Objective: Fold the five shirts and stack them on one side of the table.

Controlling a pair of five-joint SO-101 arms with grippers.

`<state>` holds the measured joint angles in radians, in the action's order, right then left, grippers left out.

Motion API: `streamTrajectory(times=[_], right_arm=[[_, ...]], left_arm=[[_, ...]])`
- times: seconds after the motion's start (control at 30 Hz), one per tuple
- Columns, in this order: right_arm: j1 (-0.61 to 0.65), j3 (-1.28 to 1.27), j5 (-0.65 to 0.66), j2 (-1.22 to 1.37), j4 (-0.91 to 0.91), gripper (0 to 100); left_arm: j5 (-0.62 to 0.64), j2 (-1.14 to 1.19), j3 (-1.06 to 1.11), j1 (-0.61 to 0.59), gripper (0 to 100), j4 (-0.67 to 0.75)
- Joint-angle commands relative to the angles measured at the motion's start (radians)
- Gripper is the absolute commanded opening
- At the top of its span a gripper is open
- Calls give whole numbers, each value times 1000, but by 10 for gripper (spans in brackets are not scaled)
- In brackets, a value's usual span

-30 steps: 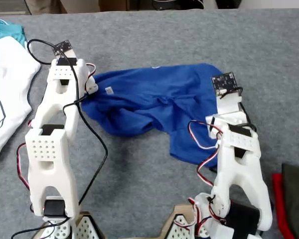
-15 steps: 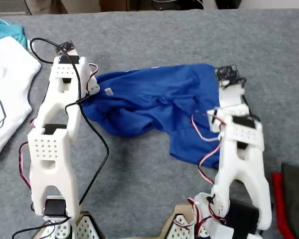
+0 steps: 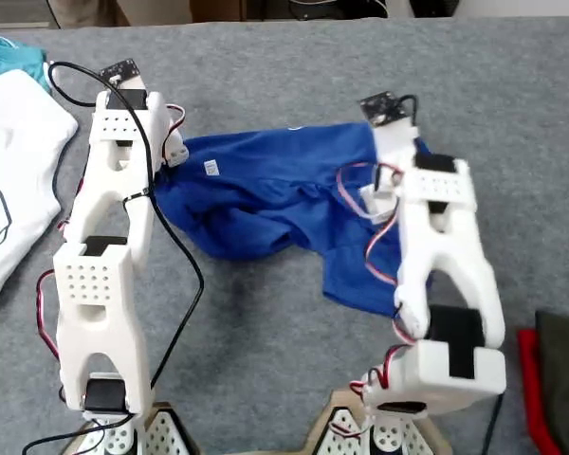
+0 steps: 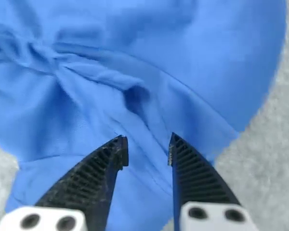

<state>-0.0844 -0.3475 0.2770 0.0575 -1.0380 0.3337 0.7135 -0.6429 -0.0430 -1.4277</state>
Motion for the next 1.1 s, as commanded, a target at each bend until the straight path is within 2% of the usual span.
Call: streamTrajectory(times=[0.0, 0.17, 0.37, 1.07], right_arm=[[-48, 107, -6, 5, -83, 160], [-84, 125, -5, 5, -170, 160], [-165, 94, -5, 15, -189, 160], [-185, -84, -6, 22, -5, 156]], left_arm=[[6, -5, -43, 9, 19, -2], [6, -5, -48, 9, 19, -3], [6, -5, -43, 9, 19, -3], [6, -5, -43, 9, 19, -3]])
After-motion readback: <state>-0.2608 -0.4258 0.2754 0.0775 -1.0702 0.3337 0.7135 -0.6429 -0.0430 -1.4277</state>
